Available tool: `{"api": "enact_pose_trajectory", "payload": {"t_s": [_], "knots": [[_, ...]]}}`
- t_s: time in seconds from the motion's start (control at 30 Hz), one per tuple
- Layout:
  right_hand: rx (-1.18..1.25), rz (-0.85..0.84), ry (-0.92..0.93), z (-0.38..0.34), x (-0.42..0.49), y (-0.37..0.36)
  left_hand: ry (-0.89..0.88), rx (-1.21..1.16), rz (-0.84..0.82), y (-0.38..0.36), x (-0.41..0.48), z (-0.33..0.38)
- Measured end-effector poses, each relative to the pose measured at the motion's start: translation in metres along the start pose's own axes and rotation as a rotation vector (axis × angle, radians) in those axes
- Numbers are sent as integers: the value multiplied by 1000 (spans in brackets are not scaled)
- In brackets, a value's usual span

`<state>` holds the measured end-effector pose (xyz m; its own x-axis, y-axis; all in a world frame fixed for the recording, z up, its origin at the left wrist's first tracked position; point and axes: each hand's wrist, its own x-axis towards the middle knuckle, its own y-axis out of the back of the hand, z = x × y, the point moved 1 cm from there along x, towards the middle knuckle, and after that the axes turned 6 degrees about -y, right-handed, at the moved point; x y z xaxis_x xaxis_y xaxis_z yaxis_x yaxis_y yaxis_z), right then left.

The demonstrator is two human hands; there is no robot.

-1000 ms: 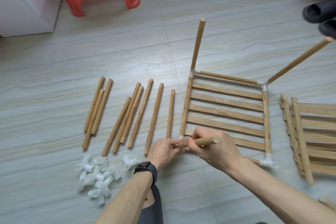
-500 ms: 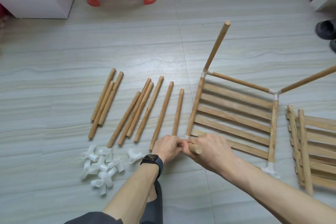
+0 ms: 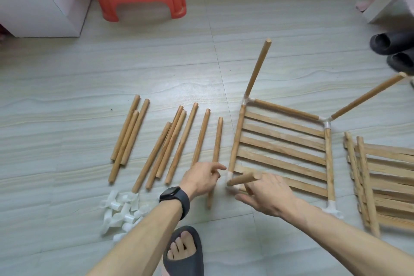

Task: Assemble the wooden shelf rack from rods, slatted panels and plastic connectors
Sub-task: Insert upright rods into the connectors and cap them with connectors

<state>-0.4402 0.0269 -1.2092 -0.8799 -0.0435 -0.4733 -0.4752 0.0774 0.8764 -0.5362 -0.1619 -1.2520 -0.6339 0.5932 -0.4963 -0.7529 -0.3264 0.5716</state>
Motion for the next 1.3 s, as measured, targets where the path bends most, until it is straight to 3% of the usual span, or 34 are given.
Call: {"api": "enact_pose_trajectory", "payload": {"t_s": [0.2,0.23,0.37,0.43,0.53,0.6,0.7,0.83,0.93,1.1,1.3], "knots": [[-30,-231,-293,3,10,-44,-101,-216,101,68,-18,86],[-11,-220,-317,-4,12,-46,-122,-230,89,72,-22,103],[-37,112,-312,-18,6,-54,-162,-126,-41,64,-33,160],[66,153,-338,-15,5,-61,-156,-1,-89,48,-38,176],[76,205,-298,-19,2,-63,-153,319,-36,30,-44,180],[69,167,-305,-21,2,-66,-246,521,133,27,-47,180],[62,123,-326,-24,3,-70,-338,478,337,29,-49,183],[62,115,-318,-20,1,-73,-318,501,272,22,-45,186],[-25,87,-310,-18,-1,-64,-316,497,279,22,-48,186],[12,6,-220,-12,5,-78,-293,488,302,33,-48,172],[0,-48,-238,-11,11,-83,-267,443,289,16,-45,174]]}}
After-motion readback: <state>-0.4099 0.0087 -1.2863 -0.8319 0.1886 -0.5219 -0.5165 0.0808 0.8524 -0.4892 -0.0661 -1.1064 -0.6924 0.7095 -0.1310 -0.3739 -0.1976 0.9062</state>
